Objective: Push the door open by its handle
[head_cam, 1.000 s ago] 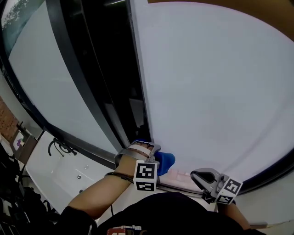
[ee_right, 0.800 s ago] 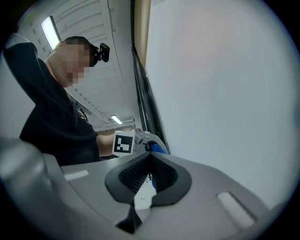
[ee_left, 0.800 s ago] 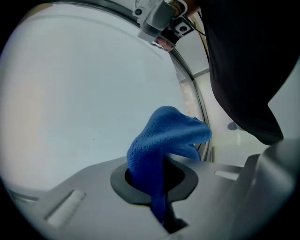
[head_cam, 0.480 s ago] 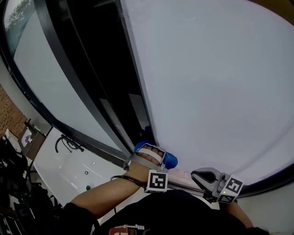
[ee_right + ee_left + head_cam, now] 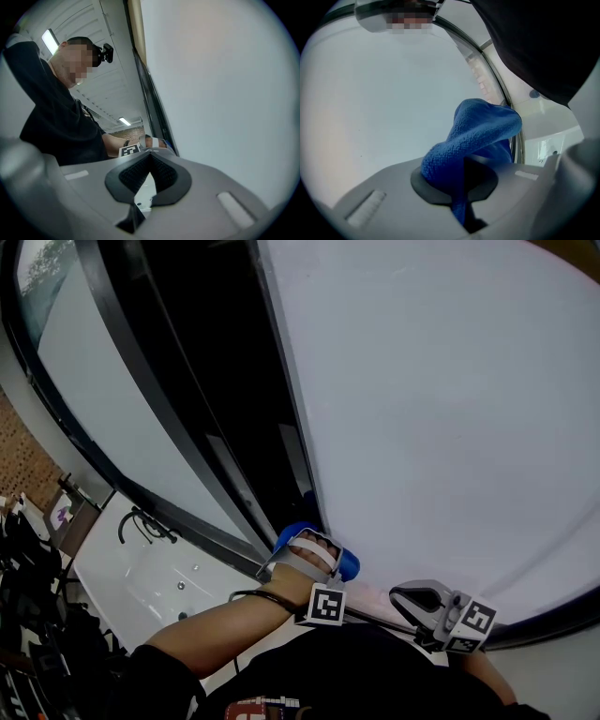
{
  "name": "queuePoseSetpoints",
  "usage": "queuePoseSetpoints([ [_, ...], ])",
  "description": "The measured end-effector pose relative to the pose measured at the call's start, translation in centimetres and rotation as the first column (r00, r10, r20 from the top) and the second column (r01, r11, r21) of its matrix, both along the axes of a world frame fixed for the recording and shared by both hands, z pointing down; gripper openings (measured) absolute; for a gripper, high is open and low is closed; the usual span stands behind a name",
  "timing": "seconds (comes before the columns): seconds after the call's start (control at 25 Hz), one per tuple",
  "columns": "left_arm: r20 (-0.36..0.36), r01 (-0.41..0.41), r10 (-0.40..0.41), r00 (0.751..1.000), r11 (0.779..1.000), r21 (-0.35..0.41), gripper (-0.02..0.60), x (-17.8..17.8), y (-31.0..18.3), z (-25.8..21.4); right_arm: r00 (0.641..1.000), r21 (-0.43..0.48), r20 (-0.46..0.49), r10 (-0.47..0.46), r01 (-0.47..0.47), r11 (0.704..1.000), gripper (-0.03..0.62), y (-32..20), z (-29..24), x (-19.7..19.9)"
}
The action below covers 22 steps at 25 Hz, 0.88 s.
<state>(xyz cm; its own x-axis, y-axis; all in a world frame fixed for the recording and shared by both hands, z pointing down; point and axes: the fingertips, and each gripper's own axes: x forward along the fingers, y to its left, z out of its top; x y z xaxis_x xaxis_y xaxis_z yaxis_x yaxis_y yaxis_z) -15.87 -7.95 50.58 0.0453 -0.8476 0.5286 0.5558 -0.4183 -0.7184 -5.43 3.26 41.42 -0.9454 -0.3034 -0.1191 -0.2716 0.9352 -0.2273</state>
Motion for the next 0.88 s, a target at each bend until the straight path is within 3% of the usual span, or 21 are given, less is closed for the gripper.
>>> queuePoseSetpoints([
  [0.24,0.009,0.003,-0.003,1.000,1.000,-0.003,0.008,0.2,-2.7,0.6,1.000,-0.001,-0.003,-0.009,0.009,1.000,0.000,0.3,-0.2,1.8],
  [0.48,0.086,0.044,-0.043,0.995,0.999,-0.001,0.009,0.7,-6.7,1.1,0.999,0.012,-0.027,-0.029,0.030,0.999,0.000,-0.6,-0.3,4.6],
  [0.88,0.093,0.021,-0.020,0.995,1.000,-0.013,0.009,2.0,-12.3,2.0,0.999,0.008,-0.048,-0.022,0.022,1.000,0.000,-1.1,0.8,6.7],
])
